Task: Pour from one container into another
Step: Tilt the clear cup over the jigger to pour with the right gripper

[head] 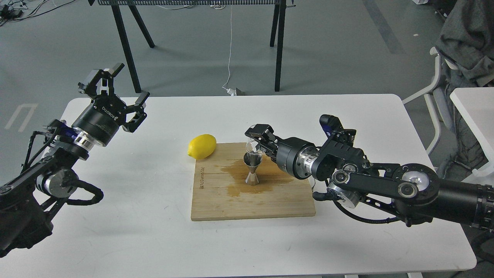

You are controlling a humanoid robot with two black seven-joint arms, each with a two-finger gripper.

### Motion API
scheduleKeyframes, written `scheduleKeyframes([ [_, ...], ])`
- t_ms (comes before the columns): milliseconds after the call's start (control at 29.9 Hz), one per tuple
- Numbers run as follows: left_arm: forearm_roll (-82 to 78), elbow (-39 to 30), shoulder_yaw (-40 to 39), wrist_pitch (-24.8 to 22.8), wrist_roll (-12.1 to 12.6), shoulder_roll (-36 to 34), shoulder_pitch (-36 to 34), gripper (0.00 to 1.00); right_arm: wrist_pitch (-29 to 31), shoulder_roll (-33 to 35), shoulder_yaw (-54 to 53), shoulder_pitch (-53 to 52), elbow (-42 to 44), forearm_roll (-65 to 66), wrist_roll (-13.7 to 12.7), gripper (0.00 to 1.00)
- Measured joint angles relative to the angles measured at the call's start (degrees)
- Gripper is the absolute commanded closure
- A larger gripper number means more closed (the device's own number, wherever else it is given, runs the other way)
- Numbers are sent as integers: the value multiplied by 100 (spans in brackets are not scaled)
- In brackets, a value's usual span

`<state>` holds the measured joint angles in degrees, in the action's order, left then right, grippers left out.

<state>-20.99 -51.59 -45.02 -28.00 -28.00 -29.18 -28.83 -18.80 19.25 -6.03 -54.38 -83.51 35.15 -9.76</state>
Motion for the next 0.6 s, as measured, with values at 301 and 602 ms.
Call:
scheduleKeyframes([
  [301,0,0,-7,0,0,0,0,5,0,5,102,-61,14,302,11,52],
  [602,0,0,-7,0,0,0,0,5,0,76,345,-158,25,550,26,52],
])
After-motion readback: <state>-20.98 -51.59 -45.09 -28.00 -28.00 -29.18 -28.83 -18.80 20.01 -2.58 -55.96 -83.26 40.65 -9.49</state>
